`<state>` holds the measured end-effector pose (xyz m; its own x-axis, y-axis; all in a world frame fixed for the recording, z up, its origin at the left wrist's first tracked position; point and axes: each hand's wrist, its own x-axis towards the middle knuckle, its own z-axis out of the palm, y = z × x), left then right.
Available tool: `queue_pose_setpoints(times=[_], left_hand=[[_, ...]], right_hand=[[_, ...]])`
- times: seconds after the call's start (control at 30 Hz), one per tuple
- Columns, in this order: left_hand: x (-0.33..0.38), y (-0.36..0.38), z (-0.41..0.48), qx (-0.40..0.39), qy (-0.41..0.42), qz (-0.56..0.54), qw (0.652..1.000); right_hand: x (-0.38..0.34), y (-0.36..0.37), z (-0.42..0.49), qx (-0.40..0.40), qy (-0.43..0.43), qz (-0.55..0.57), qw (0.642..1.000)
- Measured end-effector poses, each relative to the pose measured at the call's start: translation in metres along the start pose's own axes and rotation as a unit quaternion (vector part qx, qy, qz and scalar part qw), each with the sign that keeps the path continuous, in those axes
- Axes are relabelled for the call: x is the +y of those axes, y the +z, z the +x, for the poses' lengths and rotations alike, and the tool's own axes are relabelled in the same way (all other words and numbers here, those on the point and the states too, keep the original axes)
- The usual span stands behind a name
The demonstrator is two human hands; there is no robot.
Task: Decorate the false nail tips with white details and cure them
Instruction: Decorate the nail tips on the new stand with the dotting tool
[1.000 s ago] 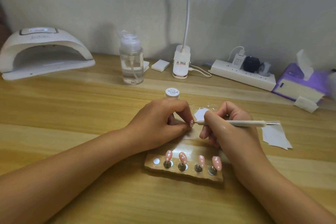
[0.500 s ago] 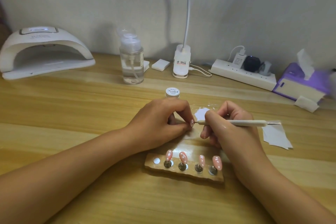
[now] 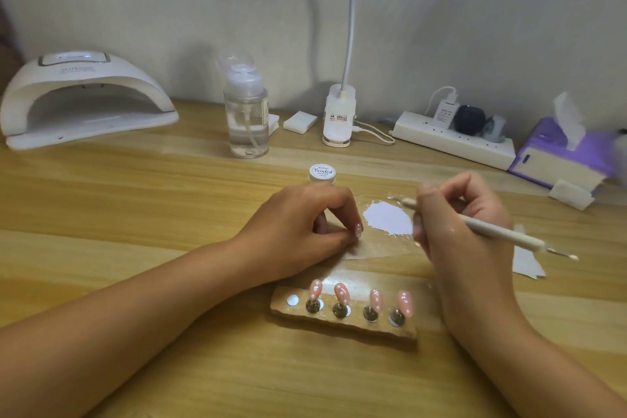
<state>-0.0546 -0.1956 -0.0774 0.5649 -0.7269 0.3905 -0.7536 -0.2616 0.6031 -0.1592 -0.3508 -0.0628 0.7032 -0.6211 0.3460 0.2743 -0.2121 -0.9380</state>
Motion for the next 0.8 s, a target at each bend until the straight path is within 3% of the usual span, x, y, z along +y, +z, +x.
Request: queue_pose_setpoints(times=[0.1,0.33,0.8], left_hand=[[0.003,0.001,-0.002,0.009,0.012,0.025,1.000],[0.010,0.000,-0.004,0.028,0.047,0.075,0.996],[0.007,0.000,-0.003,0.001,0.021,0.020,1.000]], right_hand=[[0.004,-0.008,0.010,0.035,-0.032,-0.079,0.996],[0.019,-0.013,0.021,-0.003,0.031,-0.162,0.986],[0.016,-0.012,0.019,-0.033,0.045,-0.211,0.976]])
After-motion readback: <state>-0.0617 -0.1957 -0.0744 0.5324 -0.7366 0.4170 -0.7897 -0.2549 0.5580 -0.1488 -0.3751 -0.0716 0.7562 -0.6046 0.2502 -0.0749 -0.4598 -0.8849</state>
